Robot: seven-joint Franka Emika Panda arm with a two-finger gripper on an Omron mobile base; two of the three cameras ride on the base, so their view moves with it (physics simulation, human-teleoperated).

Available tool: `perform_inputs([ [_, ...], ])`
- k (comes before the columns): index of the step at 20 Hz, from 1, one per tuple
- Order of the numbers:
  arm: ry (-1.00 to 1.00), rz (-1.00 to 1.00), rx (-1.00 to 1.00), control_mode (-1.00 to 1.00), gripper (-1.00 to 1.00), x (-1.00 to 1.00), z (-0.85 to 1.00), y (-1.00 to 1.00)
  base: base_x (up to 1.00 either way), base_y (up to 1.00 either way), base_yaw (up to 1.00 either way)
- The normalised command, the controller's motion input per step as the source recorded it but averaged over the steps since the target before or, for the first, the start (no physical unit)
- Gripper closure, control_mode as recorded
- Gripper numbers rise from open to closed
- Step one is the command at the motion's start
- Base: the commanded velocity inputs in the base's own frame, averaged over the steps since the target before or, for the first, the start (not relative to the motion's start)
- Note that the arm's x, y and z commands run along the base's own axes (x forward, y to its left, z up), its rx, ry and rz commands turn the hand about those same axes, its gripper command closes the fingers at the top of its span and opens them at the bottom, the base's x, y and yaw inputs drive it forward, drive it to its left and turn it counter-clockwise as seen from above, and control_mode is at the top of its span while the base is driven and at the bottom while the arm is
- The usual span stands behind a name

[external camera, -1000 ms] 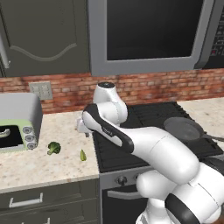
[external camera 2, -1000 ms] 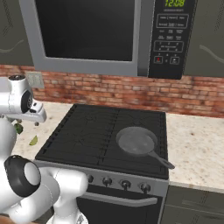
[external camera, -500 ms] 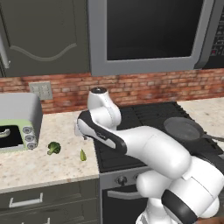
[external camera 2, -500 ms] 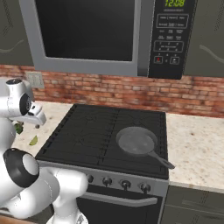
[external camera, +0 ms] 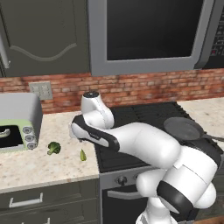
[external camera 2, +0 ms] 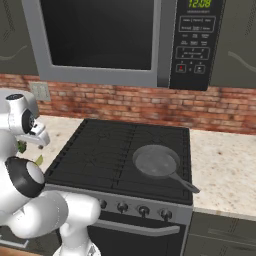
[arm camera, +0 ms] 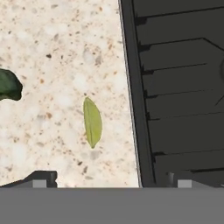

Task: Put the lemon wedge and broccoli in the pan. Then turn on the front right burner and set the heat to medium.

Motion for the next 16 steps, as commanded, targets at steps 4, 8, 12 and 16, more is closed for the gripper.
perform_inputs([
  [4,0.01,0.0,0.0,-1.0,-1.0,0.07,-0.37,0.09,0.0,0.0,0.0],
  [8,0.03,0.01,0.0,-1.0,-1.0,0.21,-0.44,0.06,0.0,0.0,0.0],
  [12,0.06,0.01,0.0,-1.0,-1.0,0.22,-0.37,0.06,0.0,0.0,0.0],
  [16,0.07,0.01,0.0,-1.0,-1.0,0.15,-0.13,0.11,0.0,0.0,0.0],
])
